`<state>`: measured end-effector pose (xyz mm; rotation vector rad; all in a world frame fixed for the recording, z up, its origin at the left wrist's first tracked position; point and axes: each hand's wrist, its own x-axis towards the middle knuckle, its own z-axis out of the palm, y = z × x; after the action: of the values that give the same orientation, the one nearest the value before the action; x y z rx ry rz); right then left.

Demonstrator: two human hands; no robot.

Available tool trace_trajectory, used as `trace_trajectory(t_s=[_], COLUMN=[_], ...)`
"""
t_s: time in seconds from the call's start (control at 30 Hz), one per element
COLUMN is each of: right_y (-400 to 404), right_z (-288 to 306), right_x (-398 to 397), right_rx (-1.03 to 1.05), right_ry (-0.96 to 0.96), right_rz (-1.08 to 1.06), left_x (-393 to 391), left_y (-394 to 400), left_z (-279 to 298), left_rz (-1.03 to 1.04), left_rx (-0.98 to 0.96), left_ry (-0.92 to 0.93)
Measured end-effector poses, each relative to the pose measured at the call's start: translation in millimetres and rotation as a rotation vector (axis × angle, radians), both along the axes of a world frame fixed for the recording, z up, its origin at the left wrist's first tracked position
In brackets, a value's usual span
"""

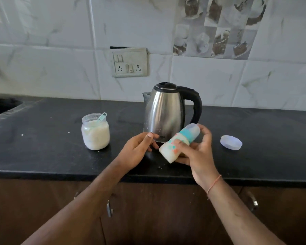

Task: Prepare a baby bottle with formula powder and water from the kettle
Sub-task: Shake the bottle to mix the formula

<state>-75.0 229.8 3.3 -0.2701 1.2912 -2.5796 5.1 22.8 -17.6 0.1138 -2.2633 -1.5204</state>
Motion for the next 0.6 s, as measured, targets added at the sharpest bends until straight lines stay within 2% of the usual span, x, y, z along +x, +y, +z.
trace_trajectory(t_s=[0.03, 0.07, 0.13, 0.17, 0.27, 0.33, 0.4, 0.43, 0.47, 0.53, 0.6], right_y=[-0.9, -1.0, 8.7, 10.6, 5.4, 3.0, 9.0, 9.8, 8.7, 5.8, 4.8], right_z=[0.9, 0.6, 1.5, 3.6, -0.2, 0.7, 2.0, 4.6, 3.9, 0.0, 0.2], right_x=[1.8, -1.7, -12.3, -13.7, -2.9, -3.9, -13.0, -13.2, -10.4, -3.4, -4.8], right_rx=[0.03, 0.014, -0.197, -0.218, 0.032, 0.049, -0.17, -0.181, -0.069, 0.077, 0.024], right_ry=[-0.008, 0.002, -0.049, -0.08, 0.004, 0.039, -0.052, -0.066, 0.008, 0.031, 0.043], right_rz=[0.017, -0.058, -0.227, -0.224, 0.061, -0.056, -0.231, -0.213, -0.137, 0.034, -0.115], left_x=[-0.2, -0.2, 0.5, 0.6, -0.5, -0.6, 0.5, 0.6, 0.3, -0.4, -0.9], left_y=[-0.6, -1.2, -0.4, 0.5, 0.9, -0.1, -0.1, 0.7, 1.1, 0.1, -1.4], left_z=[0.7, 1.8, 2.4, 1.6, 0.5, 2.6, 3.6, 3.0, 2.5, 0.8, 2.0], left_rz=[-0.001, -0.003, -0.001, 0.001, 0.008, 0.004, 0.002, 0.002, 0.003, 0.013, 0.037], left_rx=[-0.001, -0.003, -0.004, -0.003, 0.003, 0.008, 0.008, 0.005, -0.002, -0.01, -0.005], left_ry=[-0.004, 0.001, 0.012, 0.015, 0.002, 0.013, 0.022, 0.026, 0.029, 0.036, 0.046])
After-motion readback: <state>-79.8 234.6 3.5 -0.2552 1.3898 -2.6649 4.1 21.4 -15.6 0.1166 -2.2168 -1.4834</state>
